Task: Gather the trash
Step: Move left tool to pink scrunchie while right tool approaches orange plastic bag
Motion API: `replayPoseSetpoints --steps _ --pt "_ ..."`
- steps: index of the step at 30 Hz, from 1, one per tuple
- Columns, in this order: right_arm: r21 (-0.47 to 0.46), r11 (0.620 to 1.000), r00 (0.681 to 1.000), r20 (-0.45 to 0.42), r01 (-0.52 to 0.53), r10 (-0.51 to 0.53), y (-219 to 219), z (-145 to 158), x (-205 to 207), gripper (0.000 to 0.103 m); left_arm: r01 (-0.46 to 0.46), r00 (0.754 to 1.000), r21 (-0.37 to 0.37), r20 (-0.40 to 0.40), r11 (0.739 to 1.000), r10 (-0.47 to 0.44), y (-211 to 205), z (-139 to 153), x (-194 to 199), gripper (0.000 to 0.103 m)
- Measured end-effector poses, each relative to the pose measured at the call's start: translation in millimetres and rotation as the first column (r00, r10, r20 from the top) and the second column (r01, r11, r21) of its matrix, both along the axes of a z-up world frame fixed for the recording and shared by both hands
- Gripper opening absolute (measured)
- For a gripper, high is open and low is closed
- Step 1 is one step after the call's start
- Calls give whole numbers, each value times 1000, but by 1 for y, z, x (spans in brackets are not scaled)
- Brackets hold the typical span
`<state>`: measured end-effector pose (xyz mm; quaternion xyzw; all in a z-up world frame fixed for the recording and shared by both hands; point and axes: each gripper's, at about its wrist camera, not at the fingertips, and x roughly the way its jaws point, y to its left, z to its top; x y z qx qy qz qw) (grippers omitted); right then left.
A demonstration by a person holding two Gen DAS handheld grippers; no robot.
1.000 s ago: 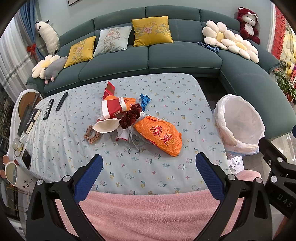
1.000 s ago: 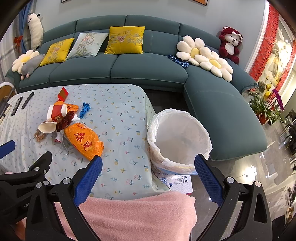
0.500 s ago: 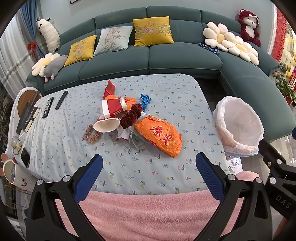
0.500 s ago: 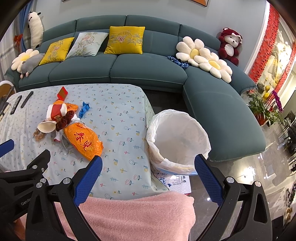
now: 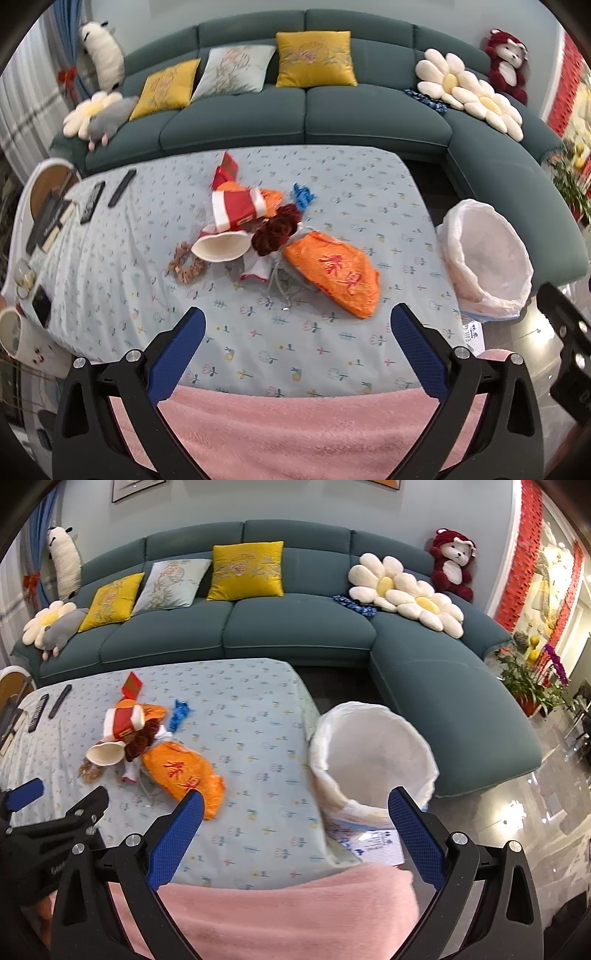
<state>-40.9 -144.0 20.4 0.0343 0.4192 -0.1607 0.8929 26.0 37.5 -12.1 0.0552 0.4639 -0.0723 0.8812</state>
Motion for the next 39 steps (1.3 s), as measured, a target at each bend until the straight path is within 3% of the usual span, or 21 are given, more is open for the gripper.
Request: replayPoseSetpoints --steps 7,12,15,21,28,34,37,39 --pt "22 997 997 2 -71 71 41 -20 26 96 -55 998 10 -4 998 55 54 -26 33 95" --pt "40 991 992 -19 -125 126 74 -47 53 96 -114 992 -50 -58 992 111 100 -47 58 95" --pt "56 985 985 -43 -165 167 94 -69 72 96 -129 990 -48 -65 991 125 119 -59 67 96" --pt "39 971 967 -96 -234 237 123 -114 103 94 -107 989 -47 -107 993 102 130 -85 82 96" --pt "50 975 959 -179 -215 221 126 -158 128 93 -114 986 -58 -125 992 106 147 -109 109 96" --pt "43 978 949 -238 -203 208 124 -182 145 85 -109 985 -70 -139 992 98 178 -138 146 96" --pt "74 979 942 -267 -192 205 122 -192 152 73 -135 980 -98 -163 986 118 197 -151 163 95" --pt "92 979 938 -284 -181 200 122 -197 155 58 -146 976 -114 -176 983 125 206 -159 173 94"
